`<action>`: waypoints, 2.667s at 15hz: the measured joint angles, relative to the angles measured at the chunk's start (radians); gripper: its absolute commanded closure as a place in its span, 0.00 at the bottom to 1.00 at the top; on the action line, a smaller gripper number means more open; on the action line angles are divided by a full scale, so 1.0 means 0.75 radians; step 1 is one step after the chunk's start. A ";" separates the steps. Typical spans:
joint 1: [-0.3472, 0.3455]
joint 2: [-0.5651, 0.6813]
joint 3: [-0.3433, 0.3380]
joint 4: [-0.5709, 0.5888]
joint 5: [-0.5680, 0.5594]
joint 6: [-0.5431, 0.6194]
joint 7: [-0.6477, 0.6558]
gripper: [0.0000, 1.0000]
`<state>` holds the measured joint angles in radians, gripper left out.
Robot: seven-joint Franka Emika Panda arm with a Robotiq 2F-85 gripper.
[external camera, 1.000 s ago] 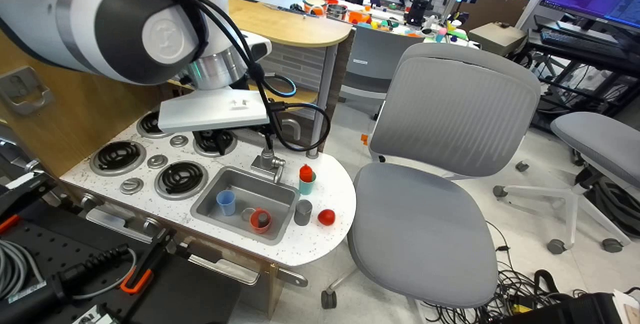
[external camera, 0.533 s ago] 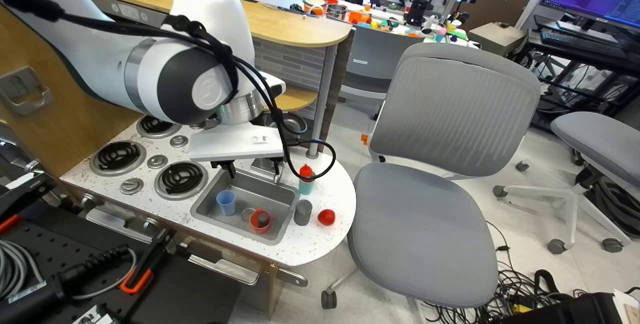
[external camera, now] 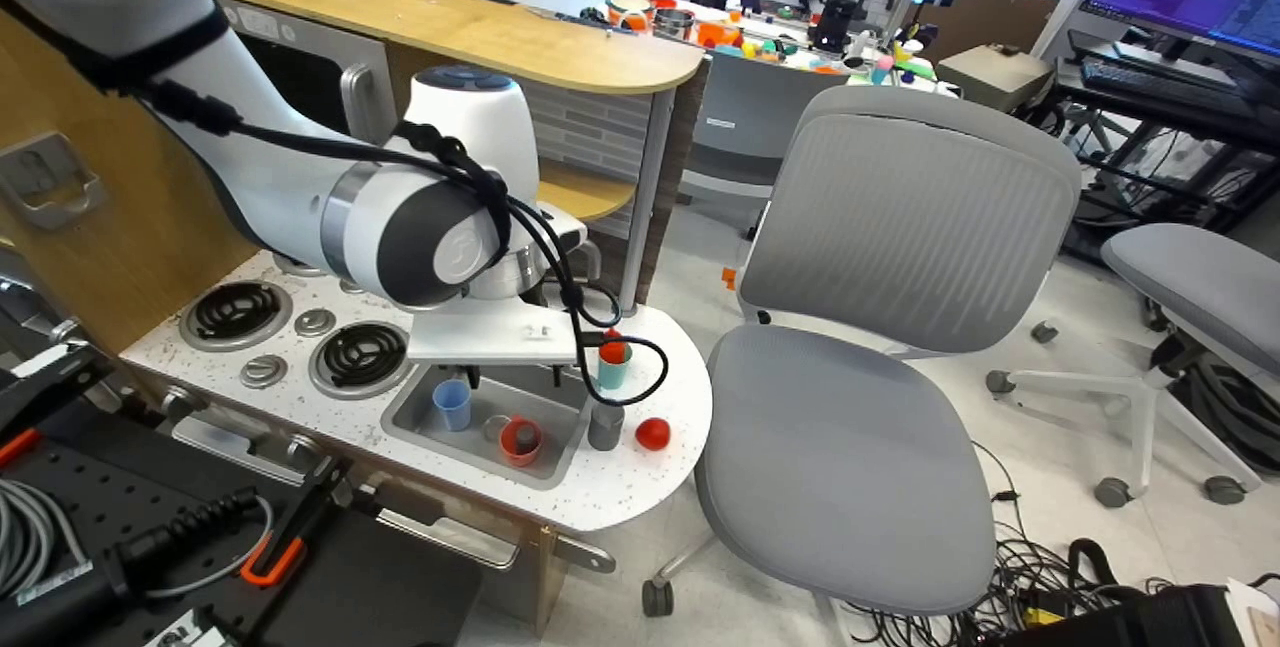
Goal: Remove the grey thing from the cup in the sink and put it on the right side of the sink counter
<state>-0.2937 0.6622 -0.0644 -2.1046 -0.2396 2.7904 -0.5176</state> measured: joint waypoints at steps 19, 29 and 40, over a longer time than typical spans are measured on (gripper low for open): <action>-0.002 0.399 -0.009 0.303 0.011 -0.003 0.181 0.00; 0.011 0.497 -0.007 0.401 0.011 -0.007 0.215 0.00; 0.030 0.529 -0.004 0.430 0.011 -0.015 0.232 0.27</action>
<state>-0.2712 1.0589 -0.0678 -1.7817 -0.2316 2.7788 -0.3434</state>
